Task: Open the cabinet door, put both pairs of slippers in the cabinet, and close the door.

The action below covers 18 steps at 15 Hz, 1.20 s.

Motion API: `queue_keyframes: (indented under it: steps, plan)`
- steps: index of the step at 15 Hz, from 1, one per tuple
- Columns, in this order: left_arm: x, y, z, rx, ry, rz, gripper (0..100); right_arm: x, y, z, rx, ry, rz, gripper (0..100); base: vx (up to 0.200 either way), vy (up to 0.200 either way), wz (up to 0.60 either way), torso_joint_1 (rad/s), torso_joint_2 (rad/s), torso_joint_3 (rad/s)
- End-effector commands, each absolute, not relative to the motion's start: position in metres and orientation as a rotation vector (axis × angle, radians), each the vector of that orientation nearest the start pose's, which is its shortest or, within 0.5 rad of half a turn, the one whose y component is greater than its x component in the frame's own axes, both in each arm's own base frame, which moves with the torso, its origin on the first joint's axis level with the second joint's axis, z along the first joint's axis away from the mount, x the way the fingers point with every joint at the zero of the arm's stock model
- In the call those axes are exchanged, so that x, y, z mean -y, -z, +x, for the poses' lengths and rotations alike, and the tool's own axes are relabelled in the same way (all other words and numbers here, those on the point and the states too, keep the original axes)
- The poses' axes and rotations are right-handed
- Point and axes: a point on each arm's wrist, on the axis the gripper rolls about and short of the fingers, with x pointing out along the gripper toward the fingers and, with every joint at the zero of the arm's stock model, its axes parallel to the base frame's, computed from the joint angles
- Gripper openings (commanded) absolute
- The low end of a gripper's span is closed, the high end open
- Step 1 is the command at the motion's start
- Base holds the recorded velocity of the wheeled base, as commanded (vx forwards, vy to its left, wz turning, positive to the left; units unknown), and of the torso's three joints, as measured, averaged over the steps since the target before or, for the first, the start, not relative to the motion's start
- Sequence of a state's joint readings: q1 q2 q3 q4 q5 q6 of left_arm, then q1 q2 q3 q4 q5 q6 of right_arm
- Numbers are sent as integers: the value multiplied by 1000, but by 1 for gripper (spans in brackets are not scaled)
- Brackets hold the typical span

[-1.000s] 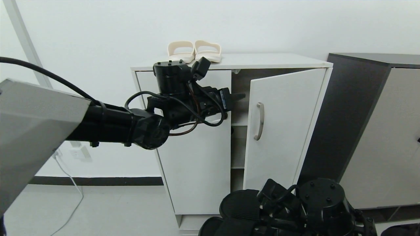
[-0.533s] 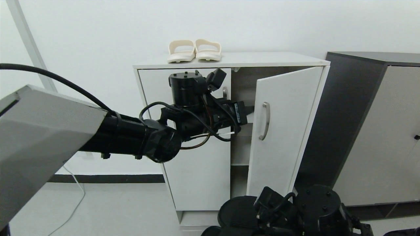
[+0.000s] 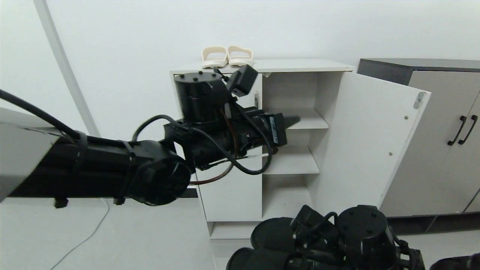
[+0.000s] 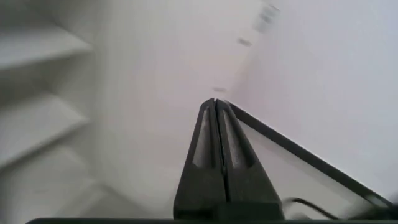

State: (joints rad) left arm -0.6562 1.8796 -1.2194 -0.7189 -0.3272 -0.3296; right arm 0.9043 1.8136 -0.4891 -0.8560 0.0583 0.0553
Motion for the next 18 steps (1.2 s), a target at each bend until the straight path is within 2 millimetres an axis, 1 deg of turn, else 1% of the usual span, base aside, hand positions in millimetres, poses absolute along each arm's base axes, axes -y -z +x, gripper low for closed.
queue_keyframes:
  steps: [1, 2, 3, 4, 5, 6, 7, 8, 9, 10, 11, 12, 13, 14, 15, 16, 18]
  plan:
    - [173, -269, 289, 16, 643, -188, 0, -216, -106, 197, -406, -783, -120, 0, 0, 0, 0, 0, 0, 0]
    - [145, -277, 268, 43, 438, -135, 0, -219, -112, 208, -377, -682, -94, 0, 0, 0, 0, 0, 0, 0]
    - [120, -284, 234, 69, 293, -121, 0, -225, -116, 223, -348, -579, -65, 0, 0, 0, 0, 0, 0, 0]
    - [96, -285, 192, 100, 230, -105, 0, -227, -118, 235, -326, -487, -49, 0, 0, 0, 0, 0, 0, 0]
    - [71, -282, 150, 134, 194, -51, 0, -227, -118, 243, -313, -425, -47, 0, 0, 0, 0, 0, 0, 0]
    - [40, -274, 108, 148, 74, -19, 0, -225, -117, 248, -308, -389, -47, 0, 0, 0, 0, 0, 0, 0]
    - [24, -269, 88, 146, -16, -23, 0, -225, -118, 248, -306, -385, -47, 0, 0, 0, 0, 0, 0, 0]
    - [-1, -252, 39, 140, -176, -39, 0, -222, -118, 249, -304, -370, -45, 0, 0, 0, 0, 0, 0, 0]
    - [-7, -234, 8, 129, -266, -58, 0, -220, -121, 248, -299, -369, -42, 0, 0, 0, 0, 0, 0, 0]
    - [-9, -211, -18, 116, -343, -52, 0, -219, -120, 247, -301, -367, -43, 0, 0, 0, 0, 0, 0, 0]
    - [-7, -183, -37, 94, -398, -38, 0, -217, -122, 248, -297, -361, -40, 0, 0, 0, 0, 0, 0, 0]
    - [-6, -168, -44, 88, -406, -25, 0, -217, -122, 248, -296, -361, -39, 0, 0, 0, 0, 0, 0, 0]
    - [-6, -128, -42, 29, -365, -4, 0, -217, -122, 248, -297, -361, -40, 0, 0, 0, 0, 0, 0, 0]
    - [-6, -116, -37, 52, -340, -24, 0, -217, -121, 247, -299, -363, -41, 0, 0, 0, 0, 0, 0, 0]
    - [-6, -100, -32, 68, -262, -13, 0, -216, -120, 247, -303, -362, -43, 0, 0, 0, 0, 0, 0, 0]
    - [-2, -78, -23, 26, -100, 8, 0, -217, -120, 247, -304, -364, -44, 0, 0, 0, 0, 0, 0, 0]
    - [-1, -80, -23, 43, -40, 10, 0, -217, -119, 247, -305, -365, -45, 0, 0, 0, 0, 0, 0, 0]
